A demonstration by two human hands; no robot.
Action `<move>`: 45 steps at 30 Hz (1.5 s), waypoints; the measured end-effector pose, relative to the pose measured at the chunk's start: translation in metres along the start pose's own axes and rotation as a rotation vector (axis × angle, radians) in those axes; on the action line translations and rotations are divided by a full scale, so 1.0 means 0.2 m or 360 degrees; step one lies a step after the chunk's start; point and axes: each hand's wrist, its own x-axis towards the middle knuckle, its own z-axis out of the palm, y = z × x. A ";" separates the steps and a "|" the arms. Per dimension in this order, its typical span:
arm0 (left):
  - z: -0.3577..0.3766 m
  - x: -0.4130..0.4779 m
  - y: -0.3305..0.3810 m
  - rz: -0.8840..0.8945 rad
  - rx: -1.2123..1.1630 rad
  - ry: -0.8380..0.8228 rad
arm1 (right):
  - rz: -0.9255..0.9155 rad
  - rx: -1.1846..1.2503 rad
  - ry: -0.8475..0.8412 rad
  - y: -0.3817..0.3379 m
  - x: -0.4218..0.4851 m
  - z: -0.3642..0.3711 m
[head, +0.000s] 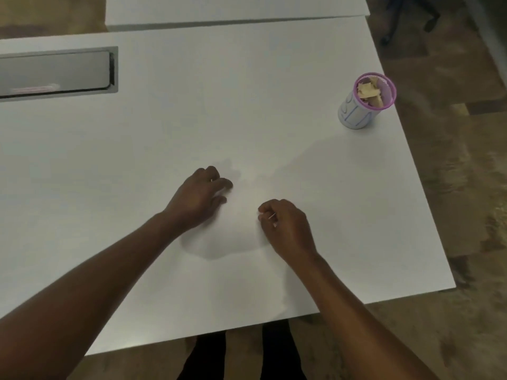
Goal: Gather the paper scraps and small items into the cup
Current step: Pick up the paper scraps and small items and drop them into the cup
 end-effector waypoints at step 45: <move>0.03 0.06 0.11 -0.0312 -0.0603 0.0020 | 0.0032 -0.0021 0.0061 0.04 0.12 0.03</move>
